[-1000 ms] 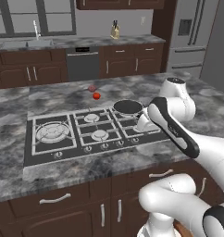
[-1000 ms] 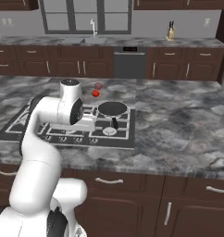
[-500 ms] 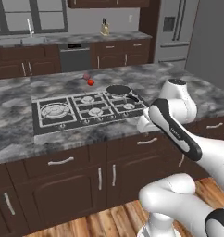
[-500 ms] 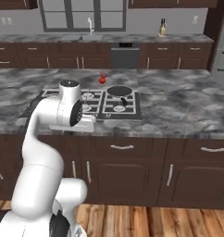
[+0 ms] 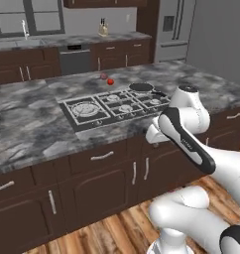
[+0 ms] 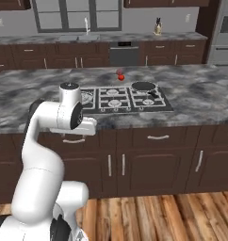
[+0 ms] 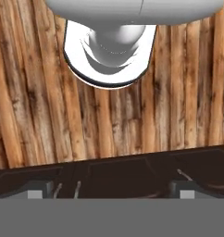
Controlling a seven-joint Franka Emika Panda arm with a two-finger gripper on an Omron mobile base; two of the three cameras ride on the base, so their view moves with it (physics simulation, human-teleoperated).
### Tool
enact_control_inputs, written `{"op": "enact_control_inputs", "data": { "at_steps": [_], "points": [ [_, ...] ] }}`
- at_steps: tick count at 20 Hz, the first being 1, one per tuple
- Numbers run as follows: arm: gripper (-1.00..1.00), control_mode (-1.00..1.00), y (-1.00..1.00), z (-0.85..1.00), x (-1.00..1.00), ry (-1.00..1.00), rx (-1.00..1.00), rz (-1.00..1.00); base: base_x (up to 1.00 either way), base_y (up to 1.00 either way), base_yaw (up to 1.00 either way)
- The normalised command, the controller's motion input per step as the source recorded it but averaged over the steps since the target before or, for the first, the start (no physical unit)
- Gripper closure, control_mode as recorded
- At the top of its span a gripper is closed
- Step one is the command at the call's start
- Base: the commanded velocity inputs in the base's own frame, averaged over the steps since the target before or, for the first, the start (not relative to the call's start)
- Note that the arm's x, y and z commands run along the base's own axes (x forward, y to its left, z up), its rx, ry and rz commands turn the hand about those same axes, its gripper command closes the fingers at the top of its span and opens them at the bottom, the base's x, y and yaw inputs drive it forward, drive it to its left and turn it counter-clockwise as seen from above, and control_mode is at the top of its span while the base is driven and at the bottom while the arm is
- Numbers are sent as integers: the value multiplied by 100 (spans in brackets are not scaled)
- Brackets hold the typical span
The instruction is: Place the pan on the rear right burner on the stove. Then place the tomato and the onion in the pan and turn on the rear right burner.
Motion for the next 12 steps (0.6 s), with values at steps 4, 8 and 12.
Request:
{"op": "enact_control_inputs", "data": {
  "at_steps": [4, 8, 12],
  "points": [
    [-100, 100, 0, 0, 0, 0, 0, 0, -60, 100, -23],
    [-100, 100, 0, 0, 0, 0, 0, 0, -30, 100, -35],
    [-100, 100, 0, 0, 0, 0, 0, 0, -24, 100, -44]
  ]
}}
